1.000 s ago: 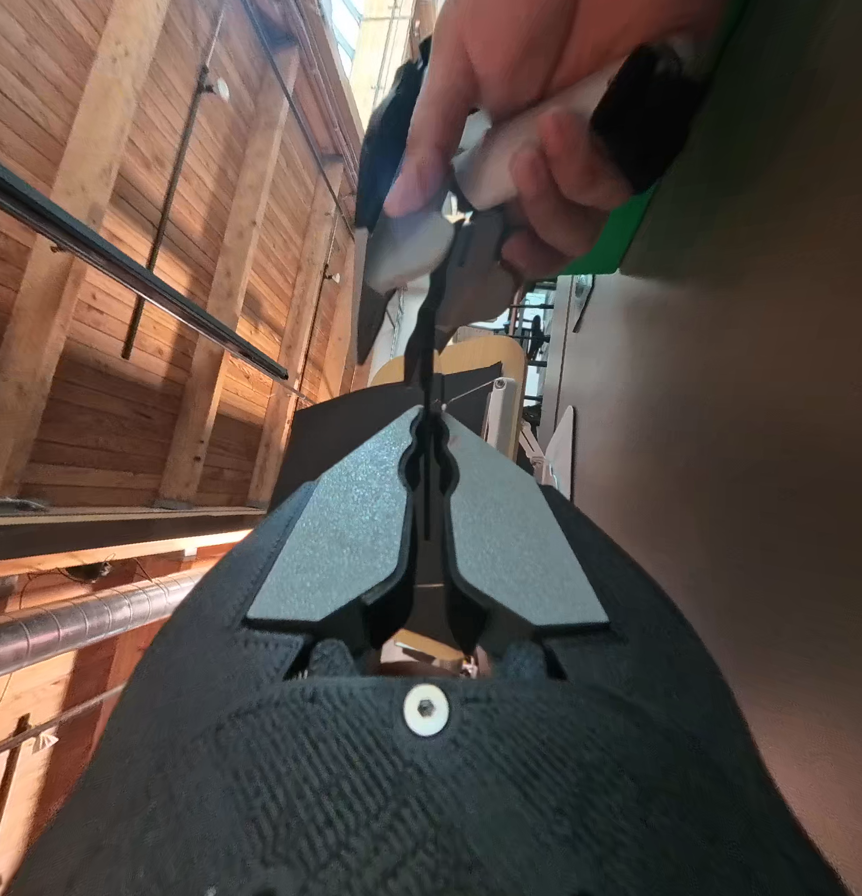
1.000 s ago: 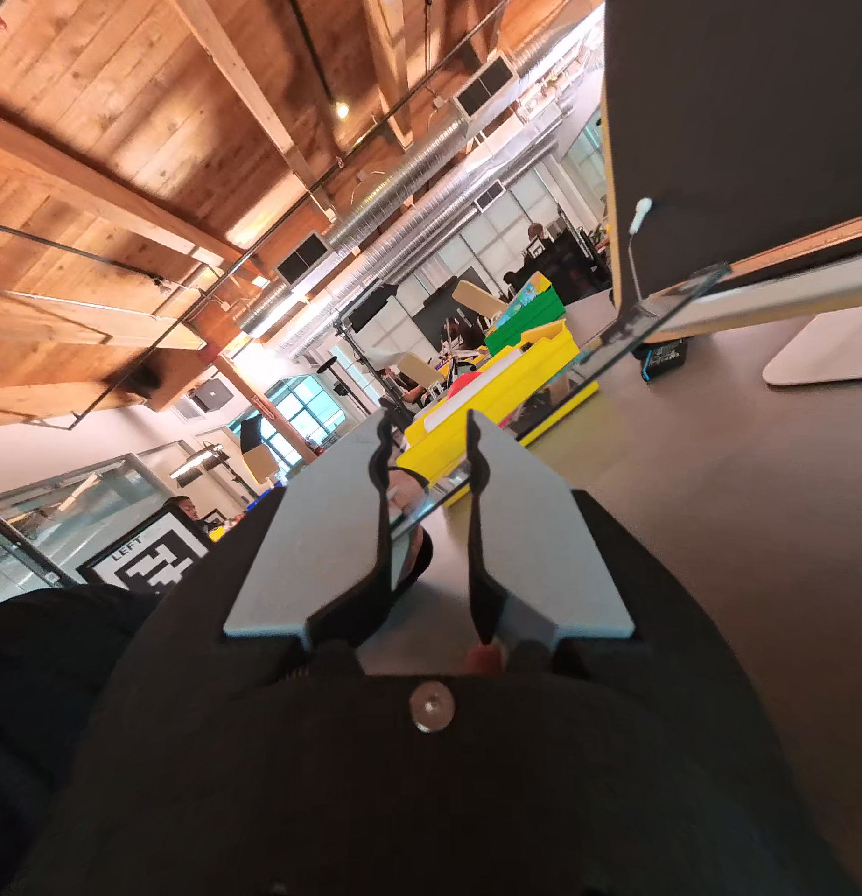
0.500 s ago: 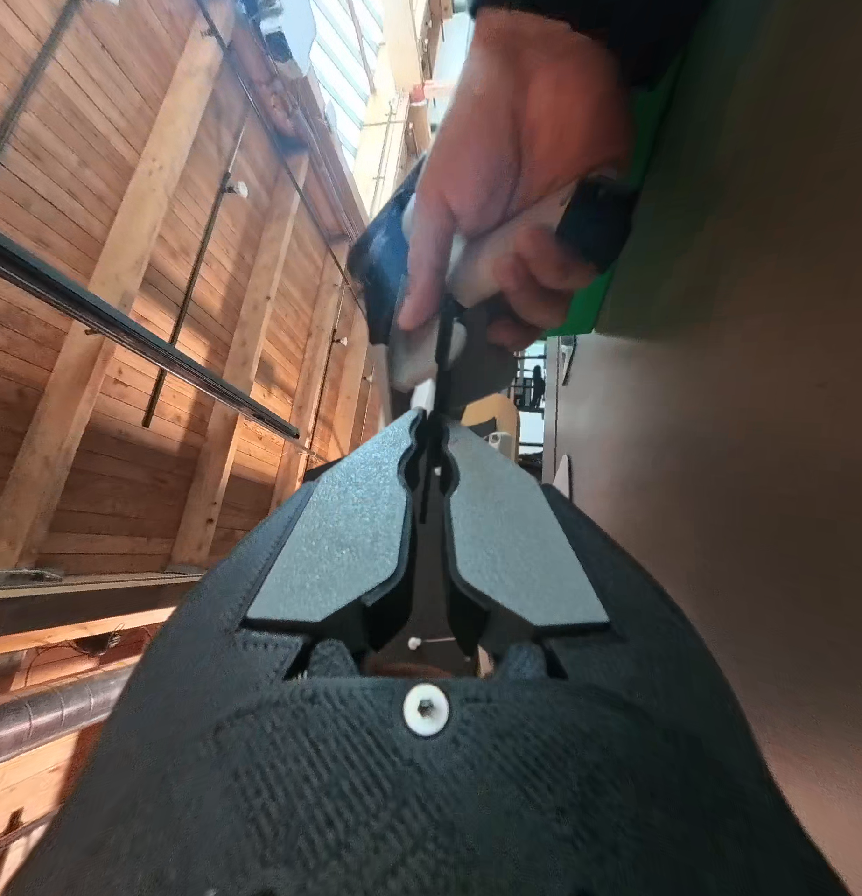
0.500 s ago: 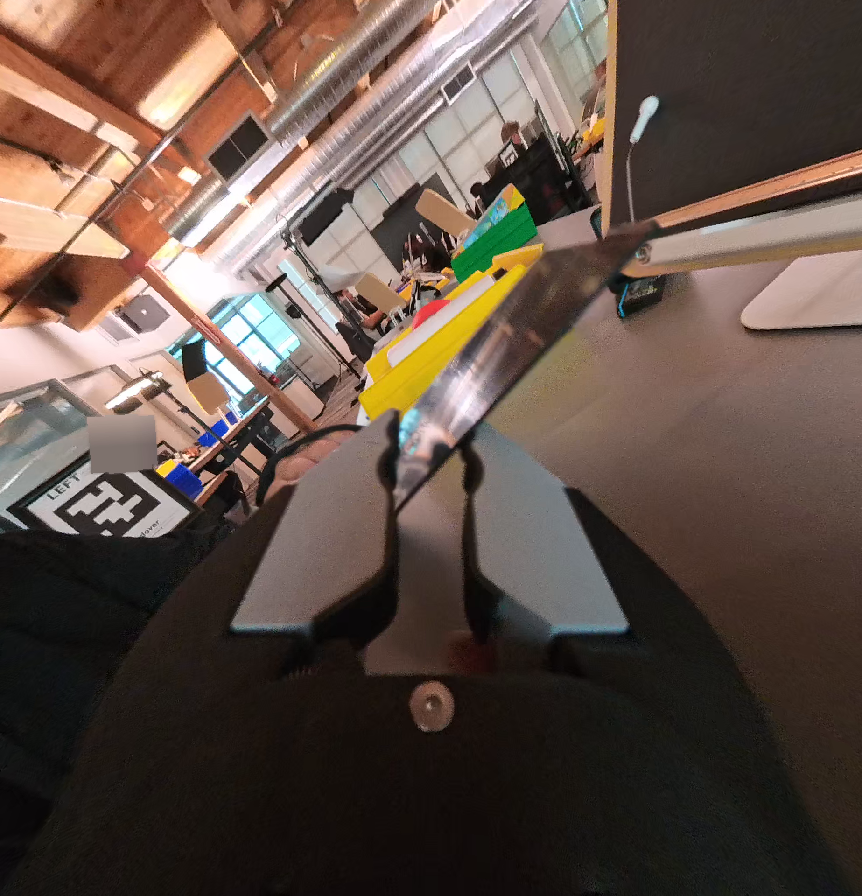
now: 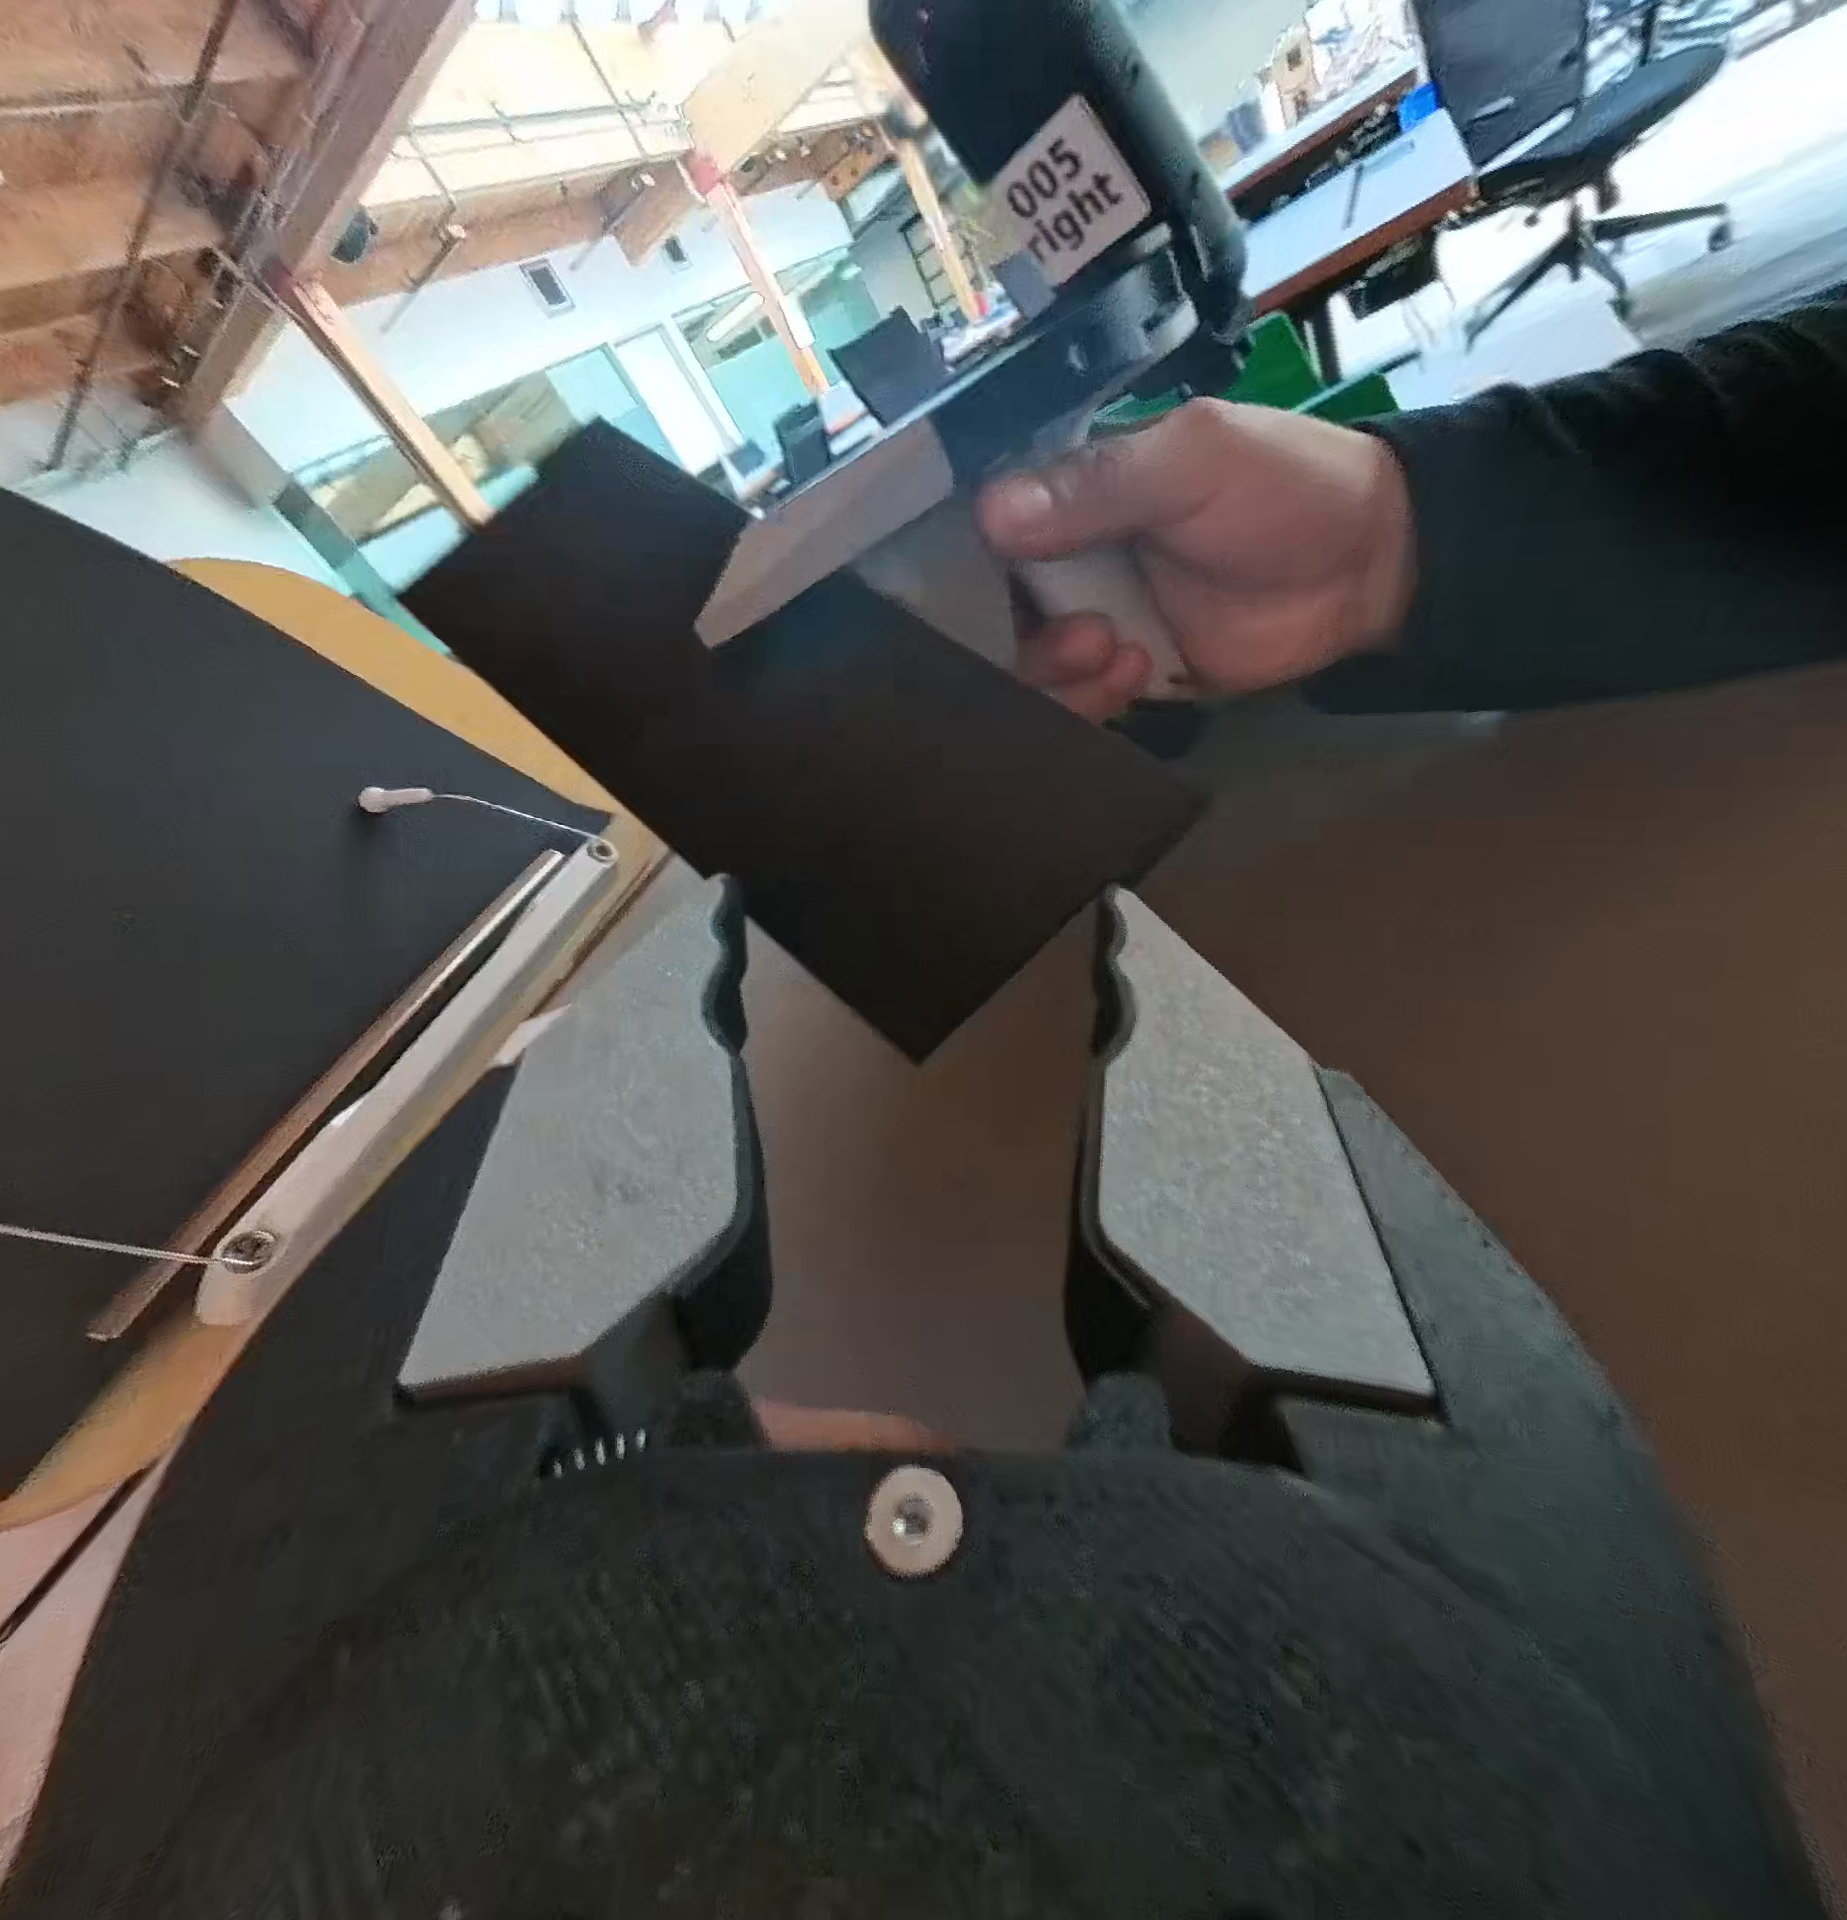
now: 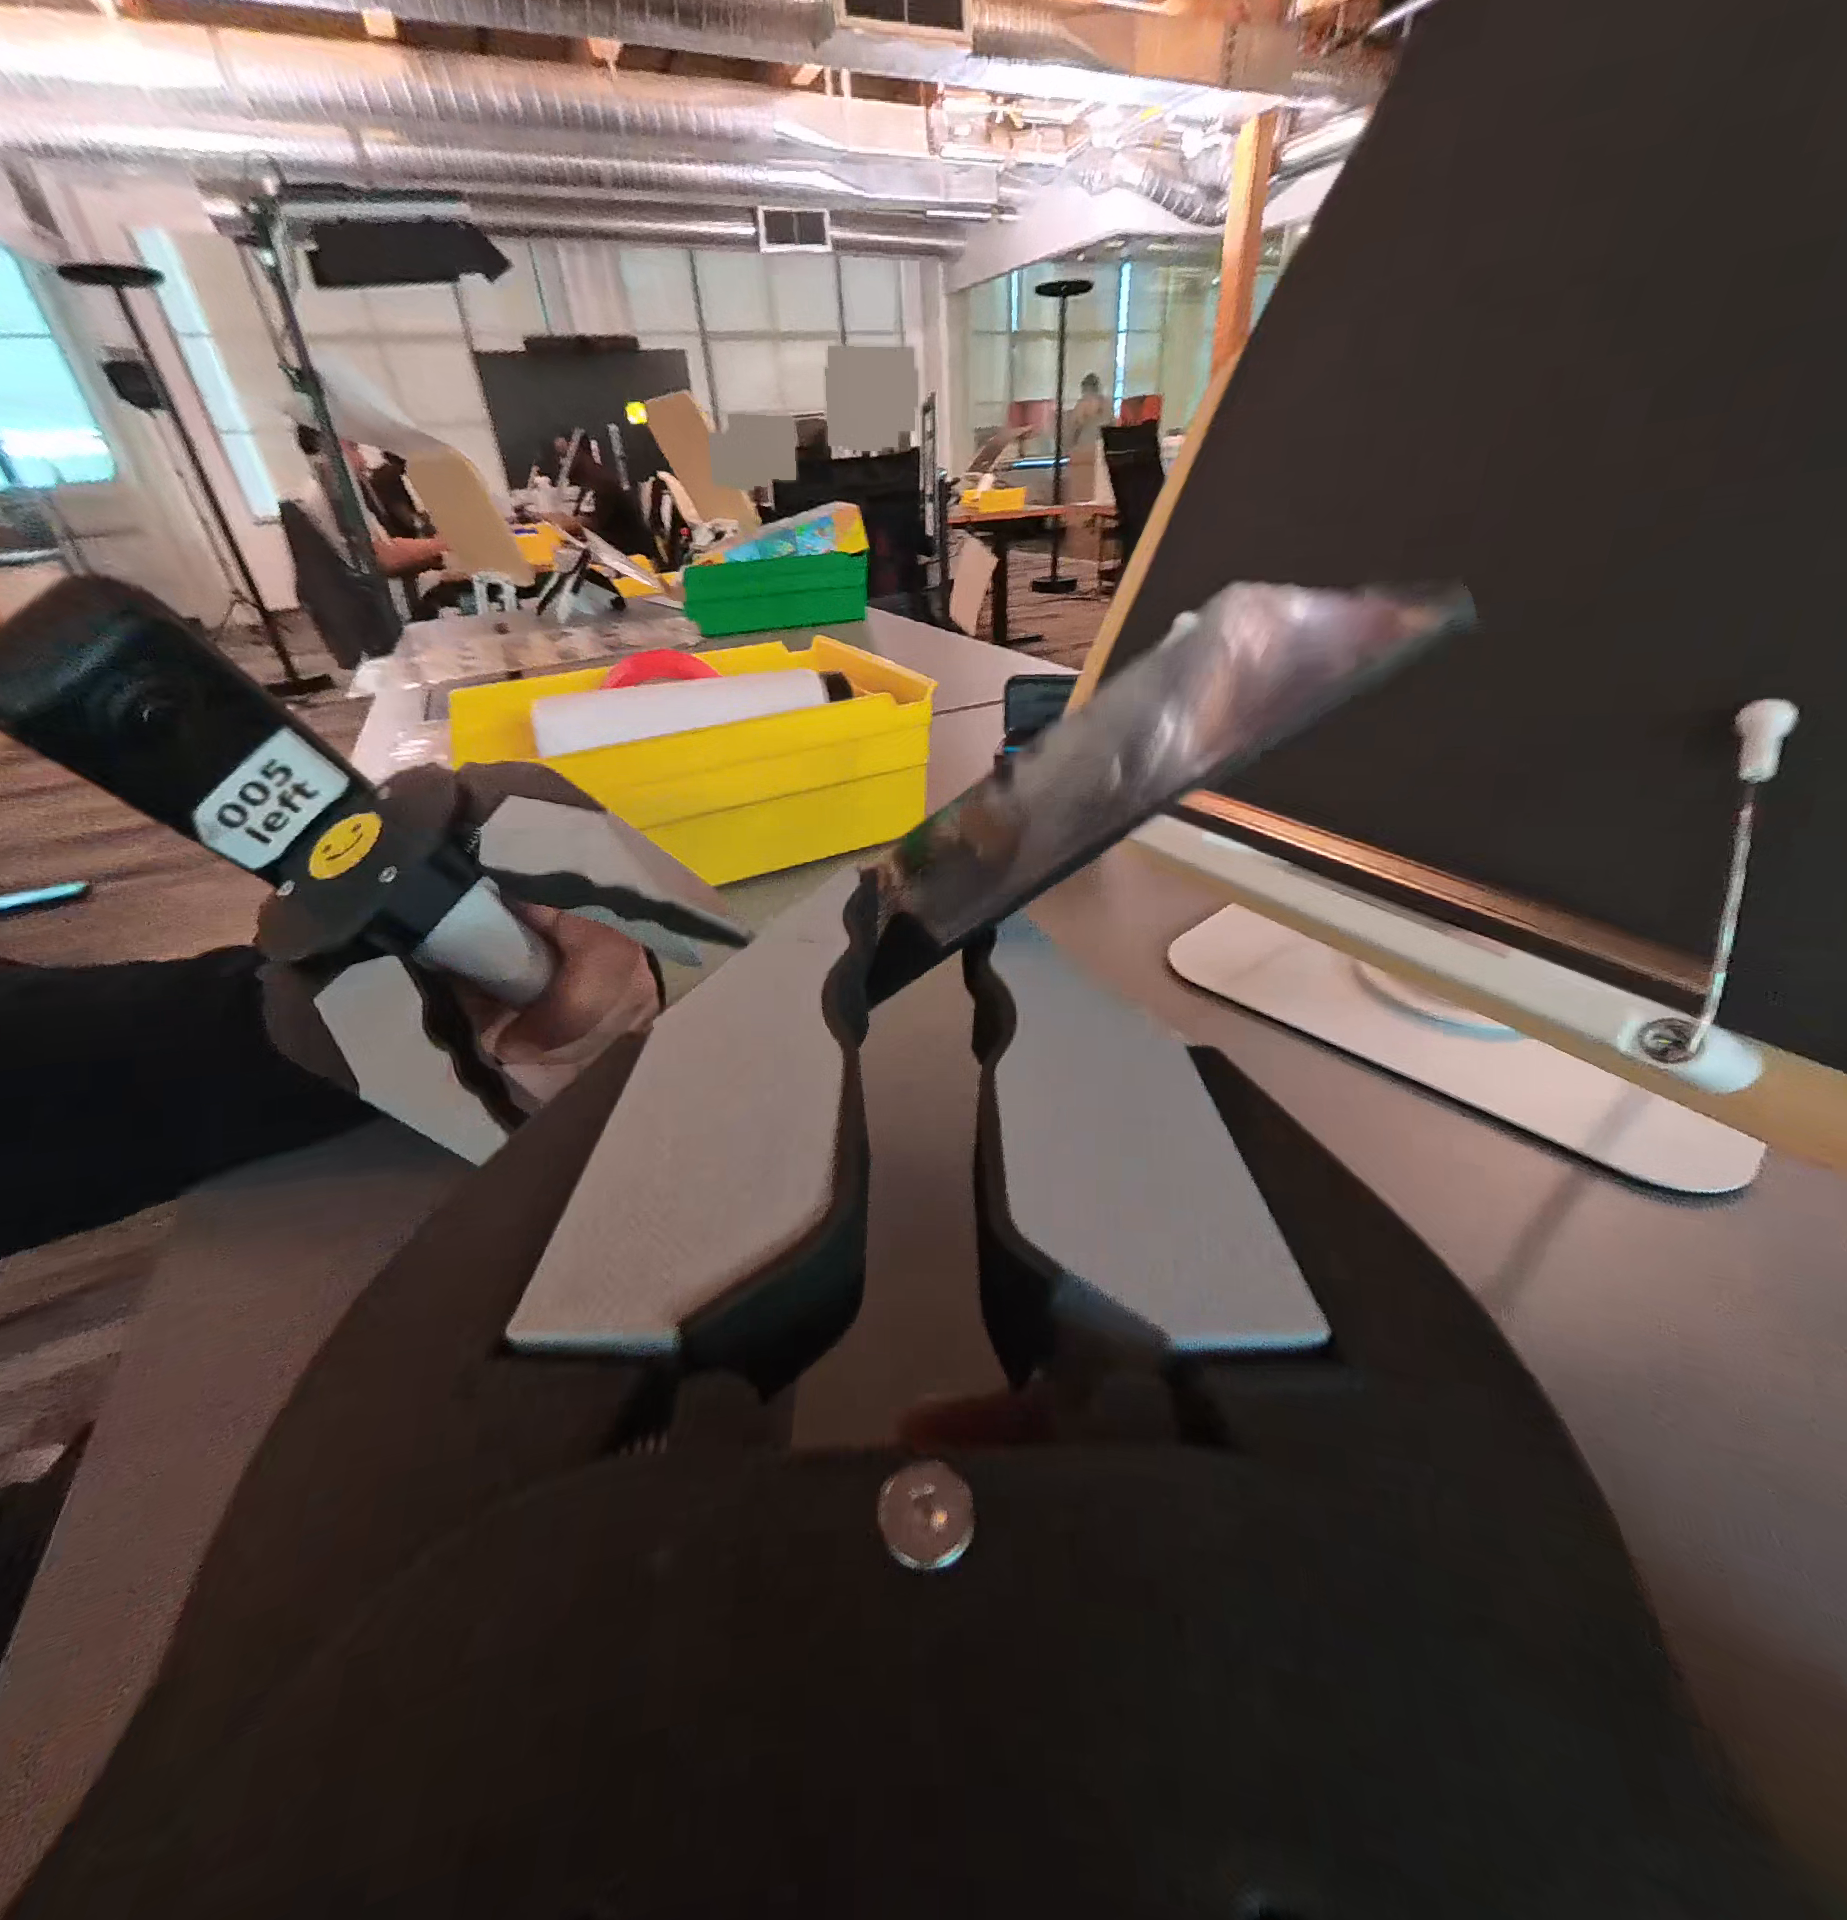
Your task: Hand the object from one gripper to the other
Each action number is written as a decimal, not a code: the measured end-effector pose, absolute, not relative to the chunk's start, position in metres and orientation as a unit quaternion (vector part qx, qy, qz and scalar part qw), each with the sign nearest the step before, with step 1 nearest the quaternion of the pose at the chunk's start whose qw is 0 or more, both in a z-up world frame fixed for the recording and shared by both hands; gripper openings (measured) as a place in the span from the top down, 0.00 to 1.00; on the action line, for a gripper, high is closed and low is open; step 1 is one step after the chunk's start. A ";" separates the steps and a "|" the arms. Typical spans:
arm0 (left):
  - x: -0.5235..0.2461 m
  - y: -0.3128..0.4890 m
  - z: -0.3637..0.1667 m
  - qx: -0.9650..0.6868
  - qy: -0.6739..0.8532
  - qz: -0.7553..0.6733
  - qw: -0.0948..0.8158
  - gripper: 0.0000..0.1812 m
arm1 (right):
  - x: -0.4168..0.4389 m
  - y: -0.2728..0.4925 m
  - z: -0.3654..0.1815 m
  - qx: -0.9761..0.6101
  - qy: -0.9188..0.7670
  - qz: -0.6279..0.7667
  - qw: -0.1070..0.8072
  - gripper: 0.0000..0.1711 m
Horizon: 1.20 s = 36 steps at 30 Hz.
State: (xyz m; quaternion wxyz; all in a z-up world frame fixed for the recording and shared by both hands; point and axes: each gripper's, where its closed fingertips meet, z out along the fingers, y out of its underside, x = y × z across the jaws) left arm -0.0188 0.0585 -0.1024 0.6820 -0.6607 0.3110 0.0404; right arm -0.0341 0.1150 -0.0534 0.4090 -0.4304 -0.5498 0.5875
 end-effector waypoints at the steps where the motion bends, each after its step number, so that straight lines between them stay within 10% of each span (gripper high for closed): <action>1: -0.019 0.058 -0.104 -0.664 0.315 0.038 0.677 0.68 | -0.033 0.118 -0.052 -0.435 -0.542 0.588 0.414 0.97; 16: -0.036 0.060 -0.088 -0.684 0.202 -0.092 0.695 0.67 | -0.011 0.053 -0.050 -0.248 -0.664 0.545 0.448 1.00; 21: -0.007 0.052 -0.100 -0.668 0.290 -0.081 0.680 0.97 | -0.007 0.023 -0.063 -0.193 -0.700 0.540 0.426 1.00; 36: -0.070 0.045 -0.055 -0.533 0.307 0.426 0.664 1.00 | -0.002 0.065 -0.045 -0.319 -0.604 0.671 0.287 0.77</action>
